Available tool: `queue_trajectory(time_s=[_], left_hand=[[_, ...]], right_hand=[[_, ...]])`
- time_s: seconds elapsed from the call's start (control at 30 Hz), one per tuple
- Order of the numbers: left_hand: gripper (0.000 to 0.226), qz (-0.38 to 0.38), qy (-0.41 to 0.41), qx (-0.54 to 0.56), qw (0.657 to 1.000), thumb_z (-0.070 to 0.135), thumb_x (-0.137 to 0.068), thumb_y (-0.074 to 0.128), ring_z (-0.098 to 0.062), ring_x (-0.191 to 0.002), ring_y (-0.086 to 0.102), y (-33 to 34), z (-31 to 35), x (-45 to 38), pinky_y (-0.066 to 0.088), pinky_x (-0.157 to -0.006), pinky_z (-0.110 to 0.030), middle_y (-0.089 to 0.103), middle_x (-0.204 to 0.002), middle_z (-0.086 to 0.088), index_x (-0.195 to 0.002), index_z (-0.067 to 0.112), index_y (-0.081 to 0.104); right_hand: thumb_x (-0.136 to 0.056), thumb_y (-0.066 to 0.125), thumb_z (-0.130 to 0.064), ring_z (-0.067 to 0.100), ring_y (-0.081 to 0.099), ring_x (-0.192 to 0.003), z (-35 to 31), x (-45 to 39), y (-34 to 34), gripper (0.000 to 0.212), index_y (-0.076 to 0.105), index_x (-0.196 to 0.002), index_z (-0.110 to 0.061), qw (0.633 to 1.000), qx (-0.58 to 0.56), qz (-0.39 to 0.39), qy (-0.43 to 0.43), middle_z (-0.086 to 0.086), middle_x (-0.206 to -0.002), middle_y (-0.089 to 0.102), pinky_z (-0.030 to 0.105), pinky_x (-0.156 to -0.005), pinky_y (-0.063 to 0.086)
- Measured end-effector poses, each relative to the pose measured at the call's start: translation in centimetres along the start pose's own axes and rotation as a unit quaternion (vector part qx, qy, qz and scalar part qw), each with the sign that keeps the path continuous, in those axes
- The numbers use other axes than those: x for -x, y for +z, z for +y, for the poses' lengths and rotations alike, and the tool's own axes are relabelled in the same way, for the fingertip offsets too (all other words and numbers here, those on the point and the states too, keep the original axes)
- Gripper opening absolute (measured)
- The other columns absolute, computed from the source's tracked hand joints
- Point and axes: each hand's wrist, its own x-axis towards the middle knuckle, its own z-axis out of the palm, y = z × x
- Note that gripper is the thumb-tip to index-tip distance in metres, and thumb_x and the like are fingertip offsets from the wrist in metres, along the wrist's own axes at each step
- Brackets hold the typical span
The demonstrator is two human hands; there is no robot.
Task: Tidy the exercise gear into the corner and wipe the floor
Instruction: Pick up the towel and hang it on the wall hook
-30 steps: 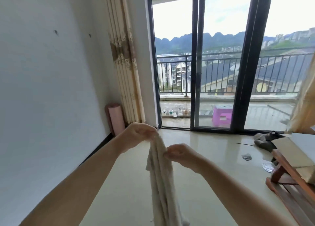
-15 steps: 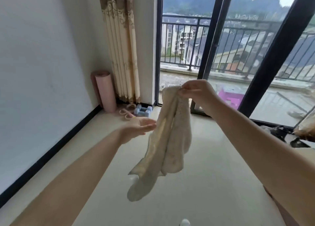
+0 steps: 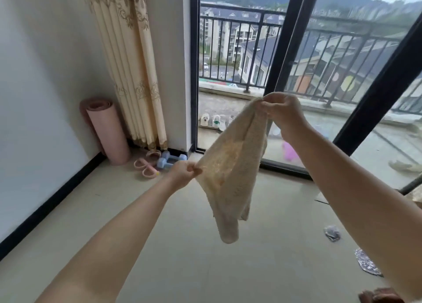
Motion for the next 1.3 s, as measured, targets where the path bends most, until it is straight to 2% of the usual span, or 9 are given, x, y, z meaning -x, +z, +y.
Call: queue_trajectory(time_s=[0.13, 0.47, 0.53, 0.6, 0.73, 0.9, 1.0, 1.07, 1.3], left_hand=[[0.009, -0.081, -0.036, -0.053, 0.995, 0.010, -0.094, 0.055, -0.004, -0.057, 0.051, -5.8, 1.4, -6.7, 0.038, -0.055, -0.014, 0.054, -0.070, -0.001, -0.090, 0.009, 0.063], [0.021, 0.102, 0.018, 0.012, 0.995, 0.008, -0.091, 0.059, -0.003, -0.050, 0.053, -27.0, 2.7, -24.3, 0.048, -0.051, -0.014, 0.050, -0.064, 0.000, -0.072, 0.016, 0.057], [0.021, 0.121, 0.034, 0.013, 0.992, 0.007, -0.090, 0.060, 0.006, -0.038, 0.050, -30.7, 2.7, -27.2, 0.044, -0.043, -0.007, 0.046, -0.063, 0.000, -0.072, 0.018, 0.057], [0.020, 0.132, 0.049, -0.011, 0.990, 0.008, -0.090, 0.061, 0.006, -0.040, 0.050, -33.7, 2.7, -29.8, 0.042, -0.043, -0.007, 0.046, -0.063, 0.001, -0.073, 0.019, 0.058], [0.026, 0.129, 0.038, -0.054, 0.989, 0.006, -0.089, 0.061, -0.002, -0.045, 0.047, -38.9, 1.4, -33.9, 0.038, -0.043, -0.009, 0.054, -0.053, 0.006, -0.068, 0.020, 0.062], [0.011, 0.223, 0.005, -0.057, 0.973, 0.000, -0.091, 0.056, 0.009, -0.035, 0.047, -46.4, -1.5, -36.9, 0.037, -0.043, -0.004, 0.056, -0.050, 0.011, -0.088, 0.001, 0.067], [0.022, 0.251, -0.029, -0.056, 0.966, 0.001, -0.091, 0.056, 0.007, -0.039, 0.046, -51.2, -3.1, -37.8, 0.040, -0.049, -0.008, 0.052, -0.062, 0.002, -0.074, 0.012, 0.063], [0.028, 0.290, -0.055, -0.042, 0.955, 0.001, -0.091, 0.057, 0.002, -0.048, 0.047, -54.5, -4.1, -38.4, 0.042, -0.053, -0.012, 0.053, -0.065, 0.000, -0.070, 0.019, 0.059], [0.030, 0.429, -0.179, 0.029, 0.885, -0.002, -0.081, 0.067, -0.007, -0.069, 0.052, -61.6, -9.0, -39.9, 0.047, -0.065, -0.016, 0.048, -0.092, 0.003, -0.105, 0.008, 0.052]], right_hand=[[-0.086, 0.057, -0.006, 0.003, 0.047, -0.054, 4.4, -8.7, 3.3, 0.013, 0.069, -0.084, -0.011, 0.995, 0.085, 0.034, 0.025, -0.008, -0.058, 0.048, 0.007, -0.043, 0.037], [-0.086, 0.056, -0.008, 0.025, 0.054, -0.072, 7.3, -29.7, 20.0, 0.021, 0.066, -0.068, -0.004, 0.985, 0.169, 0.006, 0.032, 0.014, -0.065, 0.058, 0.029, -0.059, 0.036], [-0.085, 0.056, -0.006, 0.030, 0.062, -0.091, 5.9, -32.8, 24.2, 0.014, 0.068, -0.093, -0.006, 0.980, 0.189, -0.045, 0.033, 0.018, -0.090, 0.069, 0.033, -0.071, 0.046], [-0.086, 0.059, -0.007, 0.027, 0.054, -0.119, 4.4, -35.1, 28.7, 0.044, 0.051, -0.129, -0.007, 0.970, 0.203, -0.135, 0.019, 0.012, -0.127, 0.060, 0.028, -0.094, 0.041], [-0.091, 0.056, -0.006, 0.016, 0.035, -0.137, 1.3, -39.0, 38.3, 0.061, 0.029, -0.145, -0.013, 0.914, 0.051, -0.400, -0.050, 0.001, -0.146, 0.041, 0.029, -0.113, 0.029], [-0.089, 0.060, -0.013, 0.015, 0.061, -0.108, -1.8, -44.3, 49.1, 0.032, 0.061, -0.121, -0.007, 0.886, -0.029, -0.458, -0.062, 0.001, -0.111, 0.065, 0.026, -0.104, 0.045], [-0.088, 0.061, -0.010, -0.007, 0.059, -0.066, -4.2, -47.4, 54.8, 0.012, 0.069, -0.096, -0.006, 0.863, -0.060, -0.490, -0.107, -0.009, -0.074, 0.066, 0.000, -0.064, 0.044], [-0.087, 0.061, -0.001, -0.011, 0.053, -0.047, -6.2, -49.6, 58.5, 0.015, 0.067, -0.077, -0.010, 0.852, -0.101, -0.499, -0.119, -0.015, -0.055, 0.062, 0.002, -0.054, 0.041], [-0.087, 0.059, -0.001, -0.013, 0.053, -0.045, -15.4, -56.3, 68.7, 0.024, 0.065, -0.069, -0.016, 0.779, -0.122, -0.570, -0.230, -0.013, -0.061, 0.060, 0.007, -0.058, 0.041]])
